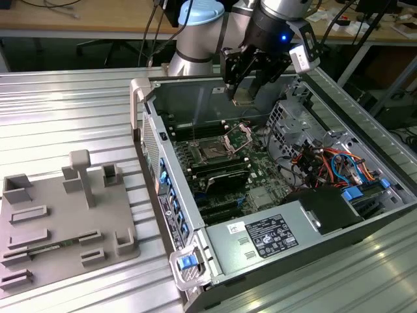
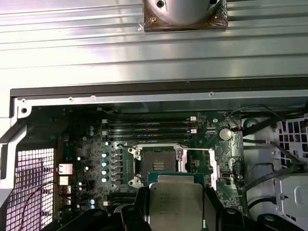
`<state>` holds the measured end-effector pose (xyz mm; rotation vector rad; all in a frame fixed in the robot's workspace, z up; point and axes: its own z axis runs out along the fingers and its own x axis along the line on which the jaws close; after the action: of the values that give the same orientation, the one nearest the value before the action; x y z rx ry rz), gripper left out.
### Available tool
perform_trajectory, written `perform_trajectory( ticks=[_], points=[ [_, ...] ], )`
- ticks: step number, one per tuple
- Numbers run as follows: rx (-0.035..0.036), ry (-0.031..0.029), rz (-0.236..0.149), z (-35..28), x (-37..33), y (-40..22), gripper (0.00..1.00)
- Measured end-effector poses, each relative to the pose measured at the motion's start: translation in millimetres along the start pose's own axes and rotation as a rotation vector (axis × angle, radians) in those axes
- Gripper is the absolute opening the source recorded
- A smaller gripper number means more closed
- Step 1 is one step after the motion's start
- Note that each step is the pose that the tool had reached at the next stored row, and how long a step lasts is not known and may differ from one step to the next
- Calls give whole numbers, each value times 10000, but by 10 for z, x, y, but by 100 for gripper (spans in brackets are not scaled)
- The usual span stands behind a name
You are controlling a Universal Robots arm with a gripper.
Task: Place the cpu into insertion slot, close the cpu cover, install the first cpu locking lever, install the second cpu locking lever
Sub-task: 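Place the cpu into insertion slot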
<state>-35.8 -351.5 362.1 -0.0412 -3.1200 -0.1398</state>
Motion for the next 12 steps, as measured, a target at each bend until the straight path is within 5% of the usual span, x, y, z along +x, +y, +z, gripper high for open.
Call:
perform_trajectory(
  ticks=[12],
  points=[
    [-26,-116,1283,35,7,-3,55]
  ],
)
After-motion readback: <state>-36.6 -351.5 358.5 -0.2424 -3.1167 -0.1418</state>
